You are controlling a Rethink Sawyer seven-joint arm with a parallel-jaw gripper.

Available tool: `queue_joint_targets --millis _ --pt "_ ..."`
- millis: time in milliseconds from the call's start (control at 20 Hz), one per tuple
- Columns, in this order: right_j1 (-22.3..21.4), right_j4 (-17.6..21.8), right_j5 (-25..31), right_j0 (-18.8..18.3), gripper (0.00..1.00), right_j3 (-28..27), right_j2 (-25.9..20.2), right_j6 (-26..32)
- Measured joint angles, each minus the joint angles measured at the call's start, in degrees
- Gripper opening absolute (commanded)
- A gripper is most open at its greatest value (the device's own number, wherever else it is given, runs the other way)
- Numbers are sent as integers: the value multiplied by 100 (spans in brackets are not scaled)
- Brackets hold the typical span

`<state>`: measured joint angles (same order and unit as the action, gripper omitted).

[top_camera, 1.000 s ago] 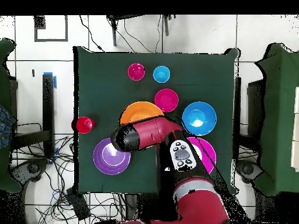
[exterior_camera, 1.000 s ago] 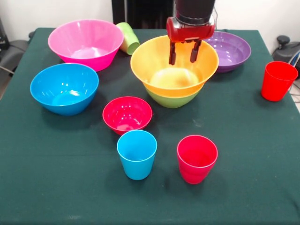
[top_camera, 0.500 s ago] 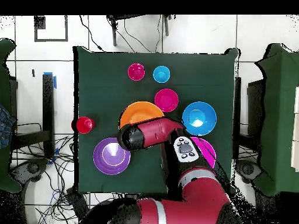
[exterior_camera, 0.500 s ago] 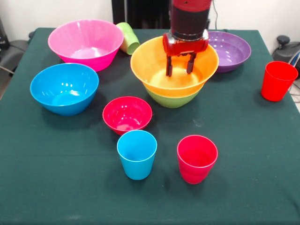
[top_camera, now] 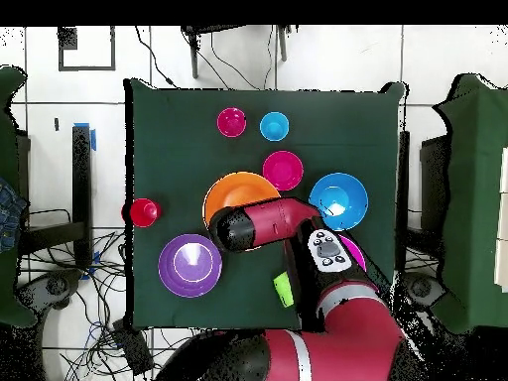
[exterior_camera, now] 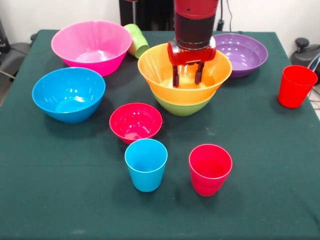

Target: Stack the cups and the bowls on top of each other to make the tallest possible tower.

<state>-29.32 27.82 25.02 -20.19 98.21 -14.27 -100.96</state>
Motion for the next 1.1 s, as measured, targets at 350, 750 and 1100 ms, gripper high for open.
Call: queue_joint_targets --millis 350,750,1100 --pt "1 114 5 -56 100 -2 -87 -1" --pt "-4 250 6 -100 100 -5 -166 -1" --pt "-14 445 69 -100 100 -45 -233 -1"
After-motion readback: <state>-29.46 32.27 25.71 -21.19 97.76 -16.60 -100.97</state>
